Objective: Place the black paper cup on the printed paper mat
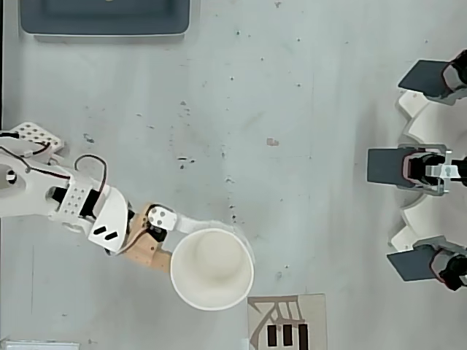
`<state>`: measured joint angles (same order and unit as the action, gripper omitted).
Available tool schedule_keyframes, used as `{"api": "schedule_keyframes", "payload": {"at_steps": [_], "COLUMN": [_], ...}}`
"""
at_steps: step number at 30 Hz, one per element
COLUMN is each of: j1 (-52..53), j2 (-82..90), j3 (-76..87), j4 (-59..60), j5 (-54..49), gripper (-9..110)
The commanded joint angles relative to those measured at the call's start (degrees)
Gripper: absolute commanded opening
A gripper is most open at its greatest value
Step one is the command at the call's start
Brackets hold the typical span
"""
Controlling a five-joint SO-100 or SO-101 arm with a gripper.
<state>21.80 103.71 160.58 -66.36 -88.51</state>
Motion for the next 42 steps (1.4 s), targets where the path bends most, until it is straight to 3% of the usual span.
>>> {"api": "schedule_keyframes", "payload": {"at_steps": [1,42], "j1": [2.11,10.63], "j2": [-2.46,-56.43], "j3": [-5.63,-83.14], "j4": [0.18,19.60], "j5": [0.44,1.93], "gripper": [11,10]}}
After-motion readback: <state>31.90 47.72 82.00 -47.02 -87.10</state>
